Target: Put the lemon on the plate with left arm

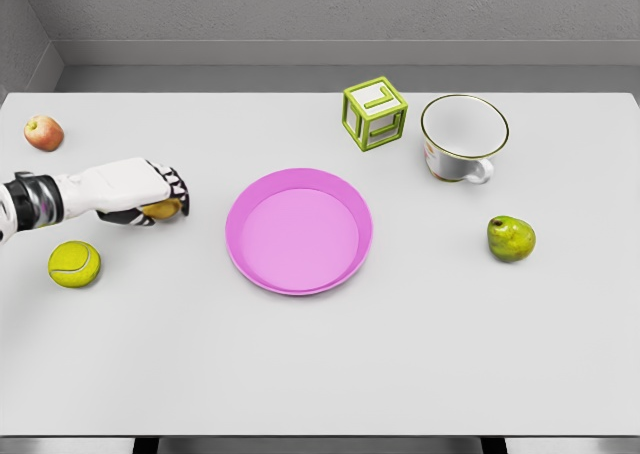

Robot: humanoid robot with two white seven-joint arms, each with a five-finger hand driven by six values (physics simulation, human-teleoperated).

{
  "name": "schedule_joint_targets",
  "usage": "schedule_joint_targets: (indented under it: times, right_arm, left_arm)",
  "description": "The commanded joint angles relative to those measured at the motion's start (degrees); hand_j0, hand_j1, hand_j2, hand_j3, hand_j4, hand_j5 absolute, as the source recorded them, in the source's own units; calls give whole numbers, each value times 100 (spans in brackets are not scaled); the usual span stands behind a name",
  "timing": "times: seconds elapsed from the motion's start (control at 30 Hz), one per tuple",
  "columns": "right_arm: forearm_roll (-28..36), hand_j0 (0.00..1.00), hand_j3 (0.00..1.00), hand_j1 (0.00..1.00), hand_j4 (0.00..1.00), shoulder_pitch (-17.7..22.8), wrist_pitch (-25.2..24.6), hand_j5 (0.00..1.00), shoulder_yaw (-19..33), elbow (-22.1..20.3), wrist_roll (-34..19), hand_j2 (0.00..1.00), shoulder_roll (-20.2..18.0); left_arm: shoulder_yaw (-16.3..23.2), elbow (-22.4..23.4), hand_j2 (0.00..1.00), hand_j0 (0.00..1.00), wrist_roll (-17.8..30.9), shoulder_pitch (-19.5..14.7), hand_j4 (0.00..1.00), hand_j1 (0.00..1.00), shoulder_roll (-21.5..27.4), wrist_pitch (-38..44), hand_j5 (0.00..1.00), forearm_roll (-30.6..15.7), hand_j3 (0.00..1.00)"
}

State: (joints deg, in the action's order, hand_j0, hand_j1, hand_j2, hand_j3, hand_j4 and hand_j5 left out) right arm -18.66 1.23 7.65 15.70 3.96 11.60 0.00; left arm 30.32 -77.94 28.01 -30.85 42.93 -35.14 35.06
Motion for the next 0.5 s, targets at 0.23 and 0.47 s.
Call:
schedule_joint_targets:
  times: [0.23,0.47]
  right_arm:
    - [3,100,100,100,100,0,0,100,-5,0,0,100,0]
    - [3,100,100,100,100,0,0,100,4,0,0,100,0]
  left_arm:
    - [-9,-432,55,55,3,-9,55,55,5,14,55,-43,55]
    - [-26,-793,53,53,152,9,53,53,-30,14,53,-52,53]
